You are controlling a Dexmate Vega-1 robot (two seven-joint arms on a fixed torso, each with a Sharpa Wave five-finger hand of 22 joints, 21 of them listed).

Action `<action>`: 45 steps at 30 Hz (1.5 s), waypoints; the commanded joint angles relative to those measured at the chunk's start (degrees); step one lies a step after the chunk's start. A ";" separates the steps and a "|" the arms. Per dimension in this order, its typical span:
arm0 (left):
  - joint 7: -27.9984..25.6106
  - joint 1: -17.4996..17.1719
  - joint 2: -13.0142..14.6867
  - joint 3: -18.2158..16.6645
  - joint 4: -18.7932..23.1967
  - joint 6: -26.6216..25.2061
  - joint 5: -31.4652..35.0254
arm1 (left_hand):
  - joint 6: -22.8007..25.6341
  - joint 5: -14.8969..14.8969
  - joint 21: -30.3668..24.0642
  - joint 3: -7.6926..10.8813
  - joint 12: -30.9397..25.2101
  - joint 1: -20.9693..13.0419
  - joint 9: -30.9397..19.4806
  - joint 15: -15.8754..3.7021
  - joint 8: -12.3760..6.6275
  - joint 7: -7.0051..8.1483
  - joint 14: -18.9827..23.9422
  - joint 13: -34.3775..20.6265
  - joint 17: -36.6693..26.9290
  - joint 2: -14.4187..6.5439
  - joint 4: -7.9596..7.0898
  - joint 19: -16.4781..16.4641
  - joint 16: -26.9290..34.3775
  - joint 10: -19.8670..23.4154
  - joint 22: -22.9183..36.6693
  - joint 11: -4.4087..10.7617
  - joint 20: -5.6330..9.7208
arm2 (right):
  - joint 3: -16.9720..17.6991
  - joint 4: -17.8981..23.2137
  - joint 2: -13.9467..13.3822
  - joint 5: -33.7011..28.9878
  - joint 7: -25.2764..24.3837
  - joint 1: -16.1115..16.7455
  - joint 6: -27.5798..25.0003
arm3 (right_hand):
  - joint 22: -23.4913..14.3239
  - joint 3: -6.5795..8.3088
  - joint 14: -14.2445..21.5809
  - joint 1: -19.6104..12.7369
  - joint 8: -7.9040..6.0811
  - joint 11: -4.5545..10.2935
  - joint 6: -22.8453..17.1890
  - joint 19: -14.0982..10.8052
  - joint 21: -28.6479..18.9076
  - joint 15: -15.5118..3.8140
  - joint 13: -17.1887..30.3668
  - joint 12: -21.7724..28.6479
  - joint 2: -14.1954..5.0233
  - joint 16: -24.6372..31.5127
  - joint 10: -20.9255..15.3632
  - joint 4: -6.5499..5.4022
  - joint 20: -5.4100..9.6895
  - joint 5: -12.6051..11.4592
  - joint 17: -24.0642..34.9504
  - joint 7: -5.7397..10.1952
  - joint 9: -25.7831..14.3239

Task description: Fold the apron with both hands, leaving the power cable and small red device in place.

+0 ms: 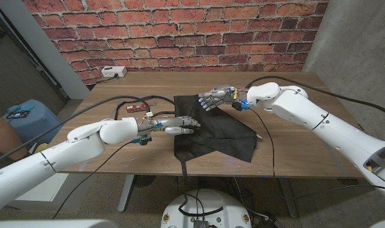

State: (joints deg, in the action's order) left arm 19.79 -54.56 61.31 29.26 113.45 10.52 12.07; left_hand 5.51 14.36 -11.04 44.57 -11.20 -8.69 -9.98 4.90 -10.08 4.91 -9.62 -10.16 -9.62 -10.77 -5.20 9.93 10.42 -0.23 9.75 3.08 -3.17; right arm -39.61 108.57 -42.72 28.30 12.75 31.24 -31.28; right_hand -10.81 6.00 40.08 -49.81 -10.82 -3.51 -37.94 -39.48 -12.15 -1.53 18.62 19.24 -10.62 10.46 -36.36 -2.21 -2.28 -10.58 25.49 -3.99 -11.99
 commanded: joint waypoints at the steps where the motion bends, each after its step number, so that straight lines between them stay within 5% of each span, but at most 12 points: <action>1: 1.62 1.88 -2.05 2.03 -1.09 -1.12 0.55 | -0.09 0.06 -0.37 -0.04 0.13 -0.63 -0.22 -0.36 -0.15 0.12 -0.48 0.01 0.03 0.12 0.23 3.09 0.04 0.01 0.22 0.13 0.22 | 0.73 -2.80 0.09 0.11 1.36 0.09 3.04 | -0.26 -0.02 -1.92 4.23 -0.28 0.03 1.29 1.31 0.05 0.31 -0.39 -1.30 -0.62 0.51 1.26 -3.11 0.49 -0.27 -0.06 0.03 -0.04; 6: 2.14 1.86 -2.08 2.60 -0.88 -2.09 0.67 | -0.22 0.03 -0.36 -0.09 0.13 -0.68 -0.22 -0.41 -0.12 0.10 -0.47 0.01 0.03 0.10 0.24 3.06 0.02 0.00 0.22 0.18 0.23 | 1.67 -4.31 0.51 0.50 0.97 0.95 5.11 | -0.38 0.11 -3.73 8.09 -0.16 -0.45 2.77 1.94 -0.07 1.30 -0.80 -2.54 -0.74 0.59 2.39 -5.88 -0.04 -0.62 -0.23 -0.20 -0.04; 11: 2.05 1.20 -1.49 2.49 -0.01 -3.15 0.41 | -0.31 0.01 -0.33 -0.14 0.15 -0.73 -0.23 -0.47 -0.12 0.07 -0.48 0.01 0.02 0.09 0.25 3.05 -0.01 -0.04 0.22 0.13 0.32 | 3.06 -5.38 1.11 1.23 -0.61 2.39 6.98 | -0.45 0.12 -5.11 10.72 -0.03 -0.74 3.89 2.07 -0.25 1.75 -1.06 -3.40 -0.68 0.53 3.27 -7.33 -0.25 -0.92 -0.37 -0.68 -0.02; 45: 0.08 -1.10 0.28 2.80 1.67 -4.66 3.45 | -0.39 -0.12 -0.20 -0.46 0.15 -0.96 -0.23 -0.50 -0.22 -0.09 -0.53 0.00 0.01 0.03 0.19 3.15 -0.09 -0.14 0.24 0.16 0.41 | 9.43 -17.36 7.74 4.89 -7.01 6.75 21.65 | -0.39 0.40 -8.85 16.92 -0.12 -0.63 6.33 4.45 0.12 1.67 -1.83 -5.52 -0.46 0.49 5.37 -8.07 0.40 -1.56 -0.95 -0.09 0.15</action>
State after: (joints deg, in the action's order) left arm 19.79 -56.04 61.61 31.57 115.72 5.33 14.40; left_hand 5.00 14.36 -11.04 44.33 -11.19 -9.23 -9.98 4.59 -10.08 4.81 -9.94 -10.16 -9.62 -10.72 -4.97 9.93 10.42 -0.21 9.75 3.07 -3.17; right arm -31.94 94.64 -36.74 31.53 6.65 37.04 -13.97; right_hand -11.07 6.09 31.43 -33.53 -10.82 -4.29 -31.91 -35.45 -12.15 0.44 16.72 13.91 -11.13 10.83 -31.16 -9.98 -1.73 -11.68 24.43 -4.10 -11.71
